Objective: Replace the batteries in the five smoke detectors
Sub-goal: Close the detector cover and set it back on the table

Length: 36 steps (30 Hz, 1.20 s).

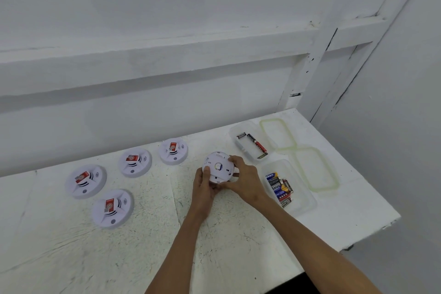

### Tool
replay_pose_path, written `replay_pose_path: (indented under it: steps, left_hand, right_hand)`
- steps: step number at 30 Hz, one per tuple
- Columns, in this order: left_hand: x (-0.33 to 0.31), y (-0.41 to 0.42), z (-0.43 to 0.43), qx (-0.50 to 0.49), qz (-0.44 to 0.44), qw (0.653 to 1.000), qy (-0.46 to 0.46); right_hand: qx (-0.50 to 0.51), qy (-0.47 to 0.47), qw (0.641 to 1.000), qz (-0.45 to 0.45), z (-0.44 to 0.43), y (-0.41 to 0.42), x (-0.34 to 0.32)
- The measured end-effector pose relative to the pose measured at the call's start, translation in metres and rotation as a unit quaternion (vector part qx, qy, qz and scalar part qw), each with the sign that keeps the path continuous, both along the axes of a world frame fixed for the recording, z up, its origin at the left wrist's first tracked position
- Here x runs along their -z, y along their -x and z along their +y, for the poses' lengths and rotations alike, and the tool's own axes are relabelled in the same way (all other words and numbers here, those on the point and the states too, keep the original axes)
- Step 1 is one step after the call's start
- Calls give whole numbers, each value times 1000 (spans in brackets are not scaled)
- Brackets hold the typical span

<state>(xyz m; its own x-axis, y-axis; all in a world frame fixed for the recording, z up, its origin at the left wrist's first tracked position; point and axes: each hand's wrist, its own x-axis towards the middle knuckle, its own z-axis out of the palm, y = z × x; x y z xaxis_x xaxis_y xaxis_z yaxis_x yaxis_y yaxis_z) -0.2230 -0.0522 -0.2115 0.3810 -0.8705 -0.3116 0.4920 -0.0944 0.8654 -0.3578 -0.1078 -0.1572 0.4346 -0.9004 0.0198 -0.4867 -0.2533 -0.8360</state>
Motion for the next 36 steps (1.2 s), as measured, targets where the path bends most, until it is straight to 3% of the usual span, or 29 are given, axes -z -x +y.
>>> replay_pose_path:
  steps: [8,15,21,25,28,36]
  left_hand:
    - [1,2,-2,-8,4,1000,-5]
    - [-6,-1,1,6,67,998,0]
    - [-3,-3,2,55,46,997,30]
    - [0,-3,2,49,-11,998,22]
    - [6,0,2,56,-82,995,11]
    - [-8,3,5,76,-113,990,47]
  right_hand:
    - [9,1,1000,-12,4,-2,2]
    - [-49,83,993,66,3,-5,-5]
    - [38,73,993,79,6,-6,1]
    - [86,94,991,30,15,-4,3]
    - [113,50,992,-4,15,-4,9]
    - [186,-133,956,-186,11,-6,-3]
